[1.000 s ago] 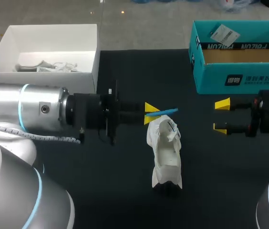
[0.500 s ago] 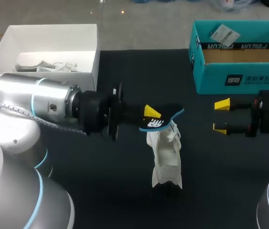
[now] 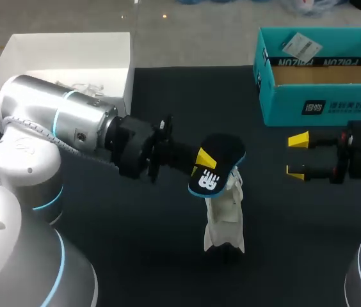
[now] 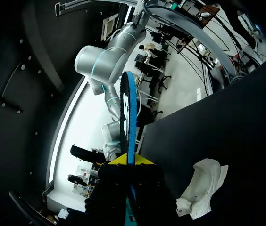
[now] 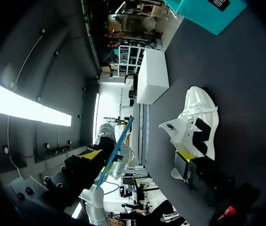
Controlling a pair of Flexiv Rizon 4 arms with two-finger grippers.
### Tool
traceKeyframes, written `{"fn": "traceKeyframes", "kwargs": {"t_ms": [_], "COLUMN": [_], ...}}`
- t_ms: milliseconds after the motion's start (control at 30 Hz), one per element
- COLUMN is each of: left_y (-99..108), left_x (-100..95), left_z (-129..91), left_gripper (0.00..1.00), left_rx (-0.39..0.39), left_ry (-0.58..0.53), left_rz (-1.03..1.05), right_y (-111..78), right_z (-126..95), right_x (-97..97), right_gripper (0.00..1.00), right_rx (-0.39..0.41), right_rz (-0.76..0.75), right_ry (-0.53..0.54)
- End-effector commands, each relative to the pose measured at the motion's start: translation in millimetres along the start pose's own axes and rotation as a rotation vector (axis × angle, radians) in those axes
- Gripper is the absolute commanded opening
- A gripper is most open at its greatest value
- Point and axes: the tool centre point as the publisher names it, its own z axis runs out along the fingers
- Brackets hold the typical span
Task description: Take the shoe out of the shoebox, open the shoe tongue, remove and reinsert the insole, then place the shoe into the shoebox
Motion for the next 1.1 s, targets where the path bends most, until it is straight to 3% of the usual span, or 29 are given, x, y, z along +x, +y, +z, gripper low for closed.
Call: {"fn": "traceKeyframes", "kwargs": {"t_ms": [33,367,700,733,767,867,900,1067,1100], "left_y": [-1,16,29,28,28,27,27,30,31], "left_x": [3.0,25.3,33.1,33.3,33.3,32.8,33.4,35.8,36.6], "left_z": [-1,12,41,43,45,49,50,53,52], "left_gripper": [0.00,0.00,0.00,0.00,0.00,0.00,0.00,0.00,0.00], "left_rx": [-0.027,-0.041,-0.073,-0.071,-0.070,-0.066,-0.067,-0.073,-0.079], "left_ry": [0.031,0.017,0.051,0.054,0.055,0.040,0.027,0.030,0.031], "left_rz": [0.054,0.240,0.354,0.361,0.365,0.359,0.355,0.357,0.359], "right_y": [-1.2,4.7,9.2,8.8,8.4,7.1,6.4,2.7,2.0], "right_z": [1,14,35,38,41,47,50,55,55], "right_x": [0.2,15.6,25.1,24.5,24.0,24.3,25.0,27.8,28.2], "right_gripper": [1.00,1.00,1.00,0.87,0.59,0.44,0.35,0.20,0.12], "right_rx": [-0.004,0.047,0.062,0.067,0.073,0.086,0.092,0.104,0.107], "right_rz": [0.000,-0.021,-0.063,-0.063,-0.062,-0.062,-0.063,-0.070,-0.066], "right_ry": [-0.001,0.060,0.014,0.013,0.013,0.016,0.018,0.011,0.010]}}
